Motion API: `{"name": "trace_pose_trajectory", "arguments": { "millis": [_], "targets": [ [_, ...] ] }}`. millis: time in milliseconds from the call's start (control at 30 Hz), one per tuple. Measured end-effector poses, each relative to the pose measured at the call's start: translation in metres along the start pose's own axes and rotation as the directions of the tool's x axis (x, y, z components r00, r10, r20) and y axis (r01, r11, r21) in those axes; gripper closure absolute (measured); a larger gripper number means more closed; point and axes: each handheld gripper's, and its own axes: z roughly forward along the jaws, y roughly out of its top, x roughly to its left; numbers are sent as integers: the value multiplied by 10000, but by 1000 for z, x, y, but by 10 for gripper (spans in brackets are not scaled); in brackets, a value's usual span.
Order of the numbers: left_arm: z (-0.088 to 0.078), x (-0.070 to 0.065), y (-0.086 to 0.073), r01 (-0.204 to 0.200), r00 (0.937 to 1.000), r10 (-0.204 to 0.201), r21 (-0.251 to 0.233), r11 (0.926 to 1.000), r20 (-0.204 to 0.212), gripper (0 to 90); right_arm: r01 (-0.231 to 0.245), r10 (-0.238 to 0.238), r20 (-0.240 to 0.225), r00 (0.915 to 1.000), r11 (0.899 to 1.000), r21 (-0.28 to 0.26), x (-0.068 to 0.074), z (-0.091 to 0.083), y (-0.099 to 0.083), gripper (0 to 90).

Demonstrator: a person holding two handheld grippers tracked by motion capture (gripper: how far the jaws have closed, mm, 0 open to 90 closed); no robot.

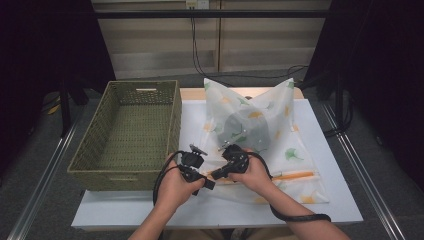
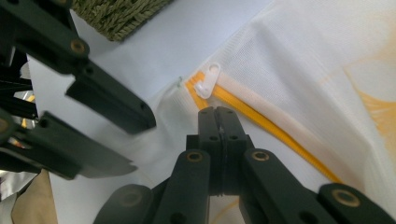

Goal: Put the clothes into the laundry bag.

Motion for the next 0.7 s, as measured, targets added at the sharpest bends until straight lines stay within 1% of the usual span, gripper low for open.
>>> {"name": "trace_pose_trajectory", "arguments": {
  "millis": [67,100,133,200,233,267,300,333,433,467,500,533,567,600,633,700],
  "targets": [
    [-2,0,0,80,10000,-80,-57,10000,58,577,-25,25,-42,10000,10000,-40,-1,-3,-1,900],
    [-3,1,1,195,9998,-194,-152,9997,45,536,9,-9,64,10000,10000,18,-1,-4,-2,900],
    [-5,2,1,331,9994,-334,-359,9988,-85,496,66,-66,34,10000,10000,24,-2,-4,-3,900],
    [-6,3,1,371,9991,-380,-410,9985,-205,469,50,-50,81,10000,10000,57,-1,-6,-4,900],
    [-6,3,1,371,9991,-380,-410,9985,-205,440,17,-17,136,9999,10000,58,-1,-7,-5,900],
    [-6,3,1,437,9987,-448,-464,9980,-249,440,17,-17,136,9999,10000,58,-1,-7,-5,900],
    [-7,4,1,595,9978,-608,-478,9971,-260,411,78,-80,209,9997,9999,94,-2,-10,-7,900],
    [-6,5,1,696,9965,-716,-470,9965,-432,395,42,-43,201,9998,10000,48,-3,-12,-8,900],
    [-3,6,1,719,9957,-743,-444,9964,-553,361,-82,84,215,9997,9999,-67,-4,-19,-10,900],
    [-2,5,1,715,9954,-740,-430,9965,-612,354,-48,51,191,9998,9999,-151,-4,-20,-11,900],
    [0,6,1,784,9950,-808,-425,9960,-588,354,-48,51,191,9998,9999,-151,-4,-20,-11,900],
    [4,6,2,873,9932,-906,-474,9951,-730,338,-103,107,250,9996,9998,-157,-4,-24,-11,900],
    [5,7,2,816,9936,-843,-378,9959,-756,331,-48,52,231,9997,9998,-190,-4,-25,-12,900],
    [6,7,2,926,9932,-945,-305,9952,-673,334,-52,57,241,9997,9997,-226,-5,-26,-12,900],
    [7,8,2,858,9943,-871,-230,9960,-621,332,-106,113,270,9996,9996,-252,-5,-28,-12,900],
    [11,8,3,941,9934,-962,-360,9949,-629,313,-46,55,266,9996,9995,-305,-5,-30,-12,900]
  ]
}}
